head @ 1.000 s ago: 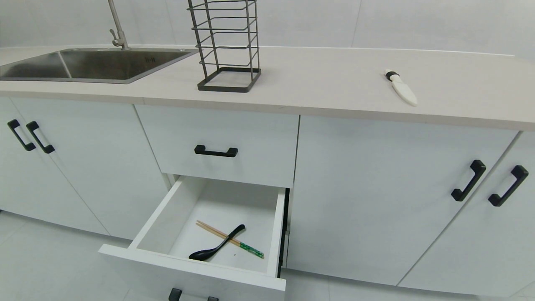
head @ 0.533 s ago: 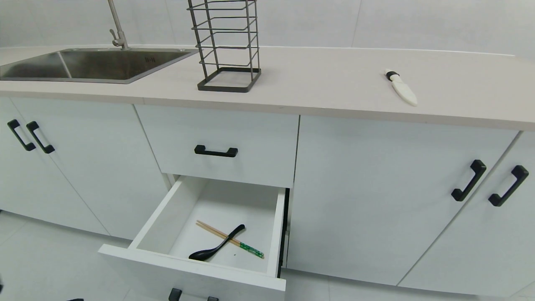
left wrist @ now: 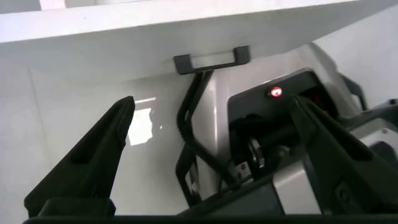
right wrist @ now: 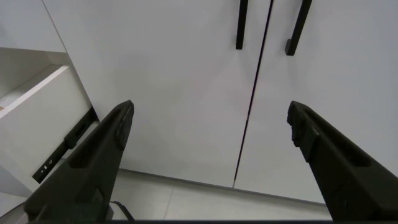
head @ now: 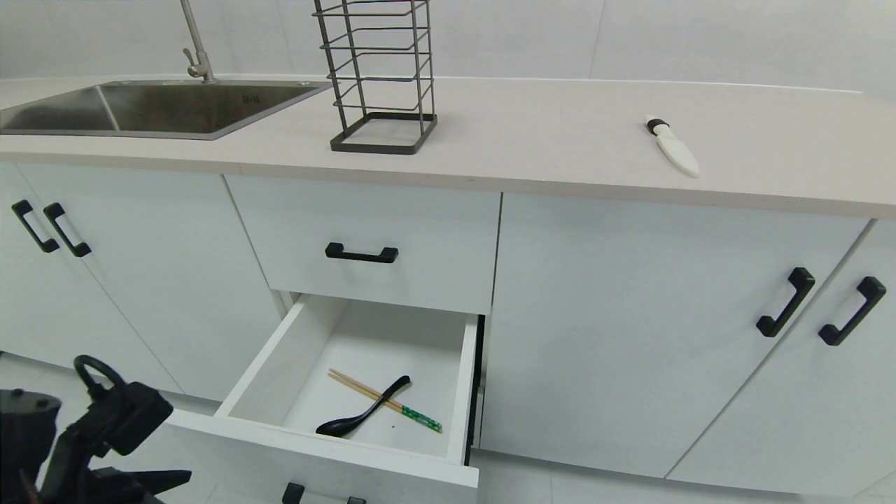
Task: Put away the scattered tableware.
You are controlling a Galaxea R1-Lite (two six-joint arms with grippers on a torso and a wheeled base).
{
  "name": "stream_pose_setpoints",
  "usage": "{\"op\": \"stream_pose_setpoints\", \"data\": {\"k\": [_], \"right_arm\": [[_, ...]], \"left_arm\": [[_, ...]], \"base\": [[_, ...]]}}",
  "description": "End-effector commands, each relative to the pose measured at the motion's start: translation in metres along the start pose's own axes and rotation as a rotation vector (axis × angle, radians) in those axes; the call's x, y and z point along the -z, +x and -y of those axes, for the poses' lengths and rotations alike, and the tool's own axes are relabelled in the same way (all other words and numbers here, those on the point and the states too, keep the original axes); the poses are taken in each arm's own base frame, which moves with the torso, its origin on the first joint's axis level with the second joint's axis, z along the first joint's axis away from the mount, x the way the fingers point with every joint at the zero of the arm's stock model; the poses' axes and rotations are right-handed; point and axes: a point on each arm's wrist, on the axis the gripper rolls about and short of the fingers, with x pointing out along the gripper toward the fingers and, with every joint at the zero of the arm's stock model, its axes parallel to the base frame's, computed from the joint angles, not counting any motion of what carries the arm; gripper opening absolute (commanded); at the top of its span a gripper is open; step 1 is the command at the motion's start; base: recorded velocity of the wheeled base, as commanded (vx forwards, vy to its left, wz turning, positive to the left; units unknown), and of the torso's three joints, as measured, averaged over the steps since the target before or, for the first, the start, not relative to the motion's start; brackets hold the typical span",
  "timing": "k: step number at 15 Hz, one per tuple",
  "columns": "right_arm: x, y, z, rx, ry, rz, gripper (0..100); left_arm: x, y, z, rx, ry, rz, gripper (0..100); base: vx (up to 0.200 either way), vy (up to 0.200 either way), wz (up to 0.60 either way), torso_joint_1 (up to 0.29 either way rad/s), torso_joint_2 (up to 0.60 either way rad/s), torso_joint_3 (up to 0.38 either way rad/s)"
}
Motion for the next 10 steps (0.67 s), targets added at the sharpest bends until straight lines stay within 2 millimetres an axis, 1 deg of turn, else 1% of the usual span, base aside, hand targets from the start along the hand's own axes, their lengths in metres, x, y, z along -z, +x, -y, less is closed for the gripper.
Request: {"op": "stream_pose_setpoints", "data": {"k": [1, 3, 4, 8, 10], "right_arm": [[0.000, 0.000, 0.000, 0.000, 0.000, -0.003, 100], [0.000, 0.000, 0.000, 0.000, 0.000, -0.003, 100], [0.000, 0.000, 0.000, 0.000, 0.000, -0.003, 100], [0.000, 0.000, 0.000, 0.000, 0.002, -0.003, 100], [0.000, 0.000, 0.000, 0.000, 0.000, -0.003, 100]], "left_arm": [[-0.008, 0.037, -0.009, -0.032, 0.012, -0.108, 100], [-0.014, 0.052, -0.012, -0.037, 0.016, -0.090, 100], [-0.015, 0.055, -0.013, -0.037, 0.016, -0.090, 100], [-0.013, 0.056, -0.013, -0.037, 0.016, -0.099, 100], [-0.016, 0.059, -0.013, -0.034, 0.022, -0.081, 100]], "base": [[0.000, 0.000, 0.00, 0.000, 0.00, 0.000], [0.000, 0.000, 0.00, 0.000, 0.00, 0.000], [0.000, 0.000, 0.00, 0.000, 0.00, 0.000], [0.000, 0.000, 0.00, 0.000, 0.00, 0.000], [0.000, 0.000, 0.00, 0.000, 0.00, 0.000]]}}
